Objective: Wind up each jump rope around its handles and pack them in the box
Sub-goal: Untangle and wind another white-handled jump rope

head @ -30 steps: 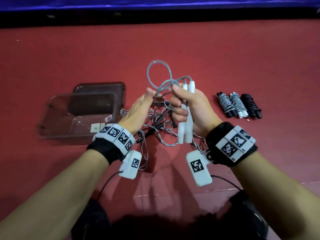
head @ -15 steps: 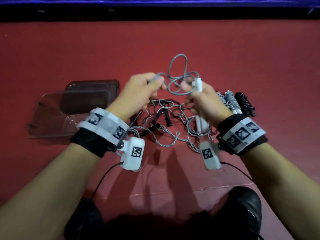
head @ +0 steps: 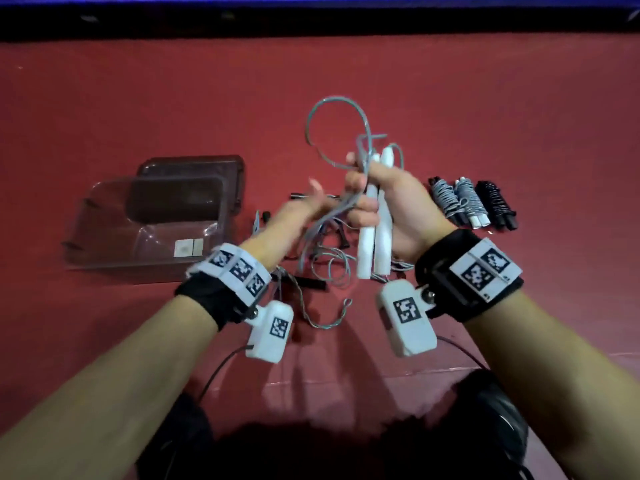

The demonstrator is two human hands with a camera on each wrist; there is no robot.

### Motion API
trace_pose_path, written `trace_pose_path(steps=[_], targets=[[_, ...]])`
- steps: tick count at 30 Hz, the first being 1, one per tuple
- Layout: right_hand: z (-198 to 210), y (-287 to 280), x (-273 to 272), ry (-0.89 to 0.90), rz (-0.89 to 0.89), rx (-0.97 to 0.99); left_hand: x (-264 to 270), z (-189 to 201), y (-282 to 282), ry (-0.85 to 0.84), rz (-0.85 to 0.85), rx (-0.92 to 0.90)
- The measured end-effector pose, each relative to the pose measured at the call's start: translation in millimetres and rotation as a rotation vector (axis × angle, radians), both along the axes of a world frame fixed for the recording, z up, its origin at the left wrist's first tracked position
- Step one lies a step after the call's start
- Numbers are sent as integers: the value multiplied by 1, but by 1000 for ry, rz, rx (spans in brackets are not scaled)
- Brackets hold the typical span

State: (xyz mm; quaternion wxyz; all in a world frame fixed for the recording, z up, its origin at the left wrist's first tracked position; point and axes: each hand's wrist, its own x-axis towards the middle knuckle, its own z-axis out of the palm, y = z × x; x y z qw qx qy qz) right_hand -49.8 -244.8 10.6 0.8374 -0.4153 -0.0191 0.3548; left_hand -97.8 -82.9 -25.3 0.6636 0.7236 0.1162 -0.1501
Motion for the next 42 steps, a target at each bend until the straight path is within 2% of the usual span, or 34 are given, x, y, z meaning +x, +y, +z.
trace_pose_path(steps=[2, 4, 6, 9, 11, 12, 13, 15, 17, 18, 19, 20, 21, 23, 24, 25, 26, 28, 31, 33, 34, 37, 38, 39, 40, 42], targets=[[9, -2, 7, -29, -63, 9, -11, -19, -12, -45, -187, 136], [11, -8, 16, -44, -157, -12, -13, -31, -16, -100, -241, 156], [8, -18, 27, -18, -290, -52, -6, -29, -9, -118, -139, 116], [-6, -35, 41, 30, -380, -197, 10, 2, 18, -335, 128, 335], [-20, -39, 41, 55, -273, -369, 26, 26, 45, -426, 363, 427], [-26, -37, 37, 68, -186, -466, 35, 32, 61, -426, 419, 556], [-34, -34, 33, 80, -86, -547, 41, 38, 74, -393, 407, 756], [-43, -25, 21, 133, 114, -604, 43, 38, 89, -222, 257, 1142], [-51, -14, 9, 237, 185, -485, 34, 27, 81, -67, 132, 1334], [-52, -8, 3, 275, 147, -395, 27, 23, 69, -48, 74, 1322], [-52, 0, -5, 292, 74, -308, 19, 16, 52, -37, 15, 1196], [-51, 9, -11, 297, -19, -237, 14, 7, 35, -24, -19, 934], [-49, 18, -19, 288, -110, -181, 9, -4, 15, 12, -35, 586], [-44, 33, -31, 253, -255, -153, -2, -20, -20, 80, 10, -9], [-42, 37, -34, 237, -282, -170, -5, -26, -30, 111, 61, -175], [-42, 39, -36, 219, -275, -188, -8, -28, -35, 139, 98, -231], [-41, 38, -35, 196, -238, -217, -10, -26, -34, 159, 113, -204], [-43, 29, -28, 104, -122, -333, -11, -16, -23, 186, 41, -18], [-43, 8, -14, -244, 36, -574, -9, -1, -2, 184, -177, 204], [-33, -6, -6, -469, 98, -801, -8, 4, 3, 99, -257, 215], [-27, -13, -3, -580, 72, -939, -7, 6, 4, 63, -257, 207], [-20, -32, 6, -946, -213, -1262, -6, 12, 6, 0, -239, 207], [-20, -32, 8, -1037, -235, -1271, -8, 15, 6, -19, -257, 207], [-20, -31, 8, -1093, -173, -1185, -9, 18, 7, -33, -280, 189], [-21, -28, 7, -1094, -62, -1037, -11, 23, 6, -44, -301, 141], [-23, -22, 5, -958, 64, -732, -16, 34, 5, -56, -322, 3]])
